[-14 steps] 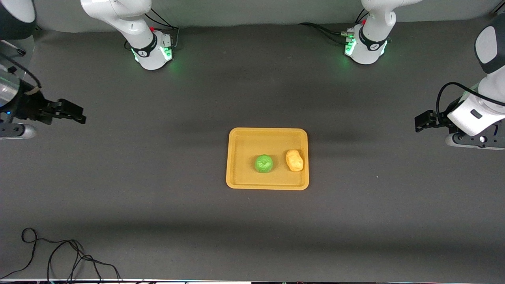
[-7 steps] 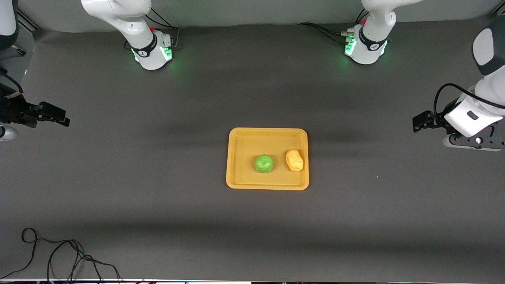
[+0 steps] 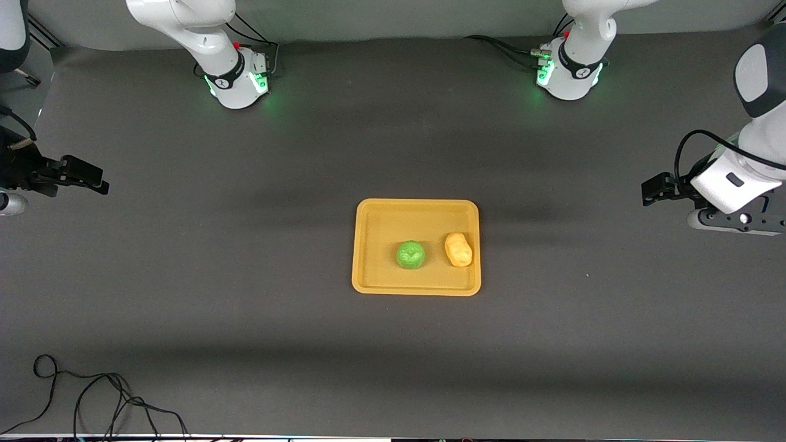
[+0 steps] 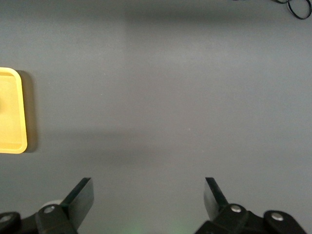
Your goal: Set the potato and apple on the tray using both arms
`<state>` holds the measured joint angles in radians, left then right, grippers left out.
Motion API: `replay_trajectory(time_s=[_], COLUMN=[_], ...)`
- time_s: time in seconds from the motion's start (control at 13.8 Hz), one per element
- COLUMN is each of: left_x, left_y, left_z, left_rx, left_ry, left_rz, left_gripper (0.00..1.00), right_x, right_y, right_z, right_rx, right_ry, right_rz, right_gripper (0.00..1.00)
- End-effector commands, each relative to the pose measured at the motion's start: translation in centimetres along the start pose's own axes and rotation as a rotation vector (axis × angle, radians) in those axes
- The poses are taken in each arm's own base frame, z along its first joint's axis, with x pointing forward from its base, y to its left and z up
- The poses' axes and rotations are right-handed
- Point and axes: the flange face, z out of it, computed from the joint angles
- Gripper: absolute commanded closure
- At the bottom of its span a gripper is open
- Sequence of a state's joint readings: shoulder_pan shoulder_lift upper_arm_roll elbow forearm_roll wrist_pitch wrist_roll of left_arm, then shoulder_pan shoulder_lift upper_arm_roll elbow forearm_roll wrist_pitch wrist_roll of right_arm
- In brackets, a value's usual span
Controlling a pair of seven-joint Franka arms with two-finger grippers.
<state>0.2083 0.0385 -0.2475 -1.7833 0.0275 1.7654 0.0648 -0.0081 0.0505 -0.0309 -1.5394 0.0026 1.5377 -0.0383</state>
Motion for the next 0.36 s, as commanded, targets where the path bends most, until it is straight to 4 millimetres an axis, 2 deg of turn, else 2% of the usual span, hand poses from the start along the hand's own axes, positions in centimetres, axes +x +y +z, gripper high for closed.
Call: replay_trajectory(time_s=[0.0,0.29], left_x=[-0.1,-0.16], left_y=[0.26,0.26], left_z=[-0.16,-0.21], left_rx=[0.009,0.011], left_ry=[0.002,0.0], left_rz=[-0.01,-0.01], left_gripper=[0.01,0.01], right_x=[-0.25,-0.2], right_y=[0.23,0.23], right_z=[-0.46,-0.45], right_rx=[0.006,0.006], right_ry=[0.019,0.019], right_rz=[0.002,0.002], right_gripper=[0.0,0.0])
